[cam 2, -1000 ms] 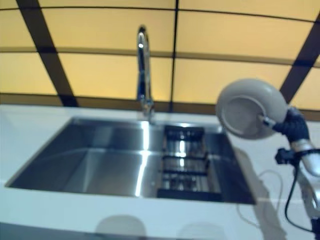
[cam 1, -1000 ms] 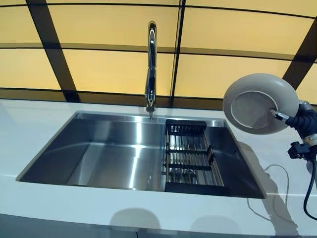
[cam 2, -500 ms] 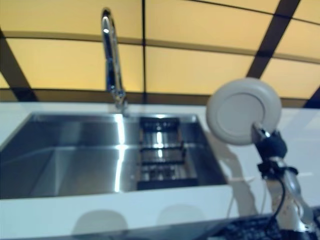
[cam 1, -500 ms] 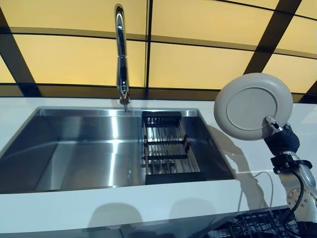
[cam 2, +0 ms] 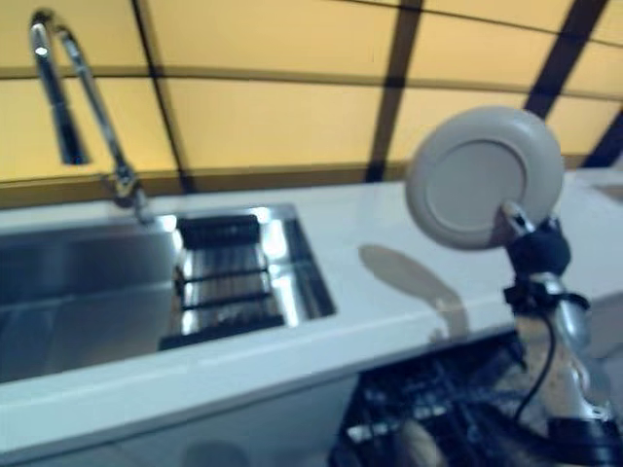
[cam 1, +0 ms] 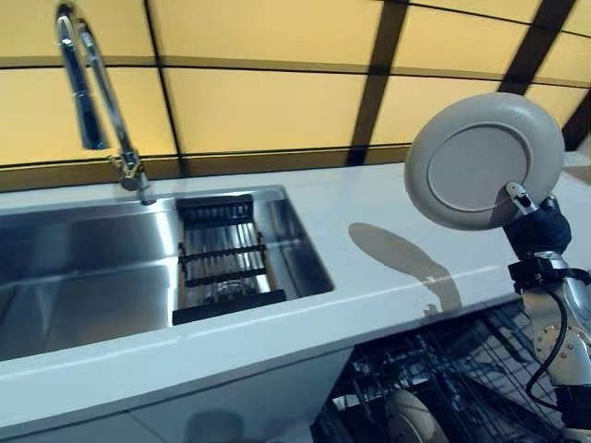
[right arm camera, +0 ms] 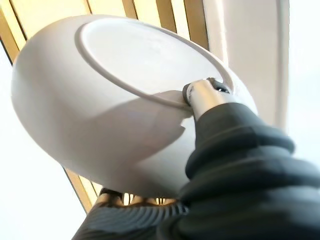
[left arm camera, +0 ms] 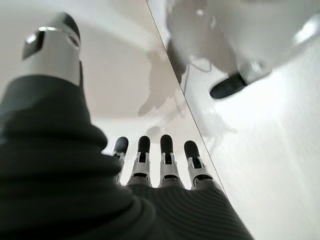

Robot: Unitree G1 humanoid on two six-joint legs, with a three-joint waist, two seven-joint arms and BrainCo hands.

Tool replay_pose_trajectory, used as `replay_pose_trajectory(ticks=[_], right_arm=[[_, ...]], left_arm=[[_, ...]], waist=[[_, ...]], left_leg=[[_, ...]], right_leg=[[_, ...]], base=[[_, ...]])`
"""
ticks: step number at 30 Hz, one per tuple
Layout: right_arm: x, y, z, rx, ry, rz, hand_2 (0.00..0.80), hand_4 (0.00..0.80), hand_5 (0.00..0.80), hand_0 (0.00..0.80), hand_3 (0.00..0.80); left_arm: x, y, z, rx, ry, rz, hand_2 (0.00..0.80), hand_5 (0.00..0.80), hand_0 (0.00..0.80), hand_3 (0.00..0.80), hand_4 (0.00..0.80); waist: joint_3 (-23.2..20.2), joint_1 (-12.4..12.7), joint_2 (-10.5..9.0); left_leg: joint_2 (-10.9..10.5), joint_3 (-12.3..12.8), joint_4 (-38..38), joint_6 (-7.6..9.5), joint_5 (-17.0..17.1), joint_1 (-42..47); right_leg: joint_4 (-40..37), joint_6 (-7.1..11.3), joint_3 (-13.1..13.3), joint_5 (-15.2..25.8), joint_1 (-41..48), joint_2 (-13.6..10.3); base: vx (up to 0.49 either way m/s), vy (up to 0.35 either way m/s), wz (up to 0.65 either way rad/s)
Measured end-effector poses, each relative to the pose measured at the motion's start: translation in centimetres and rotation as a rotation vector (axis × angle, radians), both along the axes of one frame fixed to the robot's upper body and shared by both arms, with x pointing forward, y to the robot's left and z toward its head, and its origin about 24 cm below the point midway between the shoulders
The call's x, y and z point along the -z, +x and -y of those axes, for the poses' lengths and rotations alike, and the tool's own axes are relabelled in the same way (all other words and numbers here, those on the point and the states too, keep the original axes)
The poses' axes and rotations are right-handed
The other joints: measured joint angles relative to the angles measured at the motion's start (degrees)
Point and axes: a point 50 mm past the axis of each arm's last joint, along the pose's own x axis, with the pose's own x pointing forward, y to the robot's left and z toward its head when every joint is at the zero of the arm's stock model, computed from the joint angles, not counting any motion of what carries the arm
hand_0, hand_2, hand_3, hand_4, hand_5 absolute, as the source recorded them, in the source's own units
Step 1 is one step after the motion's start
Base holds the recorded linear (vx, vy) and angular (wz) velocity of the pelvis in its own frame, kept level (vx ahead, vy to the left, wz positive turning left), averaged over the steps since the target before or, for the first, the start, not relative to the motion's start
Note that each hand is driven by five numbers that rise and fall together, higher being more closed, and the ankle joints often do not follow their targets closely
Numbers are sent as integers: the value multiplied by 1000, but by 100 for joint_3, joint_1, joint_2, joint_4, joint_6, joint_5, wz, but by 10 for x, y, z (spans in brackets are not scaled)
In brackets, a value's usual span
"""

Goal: Take plates into dishwasher

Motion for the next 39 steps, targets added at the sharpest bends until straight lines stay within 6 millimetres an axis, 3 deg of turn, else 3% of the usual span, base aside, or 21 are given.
replay_pose_trajectory(ticks=[2, 4, 7, 13, 17, 20, 25, 39], right_arm=[[-9, -3, 6, 101, -89, 16, 800, 800, 800, 800, 800], [-11, -4, 7, 169, -145, 15, 800, 800, 800, 800, 800], [-12, -5, 8, 280, -234, 6, 800, 800, 800, 800, 800], [-12, -8, 11, 490, -366, -4, 800, 800, 800, 800, 800], [-6, -9, 11, 548, -411, -23, 800, 800, 800, 800, 800], [7, -14, 14, 577, -428, -65, 800, 800, 800, 800, 800], [47, -21, 12, 597, -405, -193, 800, 800, 800, 800, 800], [102, -40, 38, 730, -481, -449, 800, 800, 800, 800, 800]], left_arm=[[3, 2, 14, -4, -29, 8, 0, 0, 0, 0, 0], [5, 0, 18, -9, -37, 7, 0, 0, 0, 0, 0], [5, -2, 18, -31, -44, 6, 0, 0, 0, 0, 0], [2, 10, 15, -33, -41, 35, 0, 0, 0, 0, 0], [4, 4, 17, -38, -46, 19, 0, 0, 0, 0, 0], [6, 0, 20, -42, -52, 6, 0, 0, 0, 0, 0], [7, -2, 24, -42, -62, 2, 0, 0, 0, 0, 0], [9, -7, 26, -47, -67, -8, 0, 0, 0, 0, 0]], waist=[[-6, -114, 89], [-28, -81, 140], [28, -54, 219], [115, -102, 369], [117, -103, 372], [115, -123, 374], [104, -248, 399], [79, -256, 387]], left_leg=[[6, -127, -6, -82, -63, 16], [-33, -477, -7, -174, -159, 17], [-295, -1332, -9, -92, -324, 15], [-541, -1276, -105, -58, -388, 130], [-539, -1274, -114, -59, -388, 125], [-540, -1242, -116, -59, -387, 128], [-545, -1164, -183, -58, -383, 236], [-557, -1058, -331, -63, -381, 417]], right_leg=[[14, -17, 69, 53, -47, 41], [93, -14, 307, 85, -210, 41], [192, 112, 649, 179, -395, -113], [129, 314, 754, 291, -361, -370], [85, 288, 771, 328, -356, -367], [10, 281, 806, 379, -349, -367], [-106, 283, 850, 465, -245, -366], [-105, 292, 923, 465, -190, -367]], base=[[-165, -179, -24], [-115, -116, -54], [-81, -74, -50], [-53, -20, -7], [-6, 21, -2], [1, 65, -5], [16, 64, -5], [25, 40, -3]])
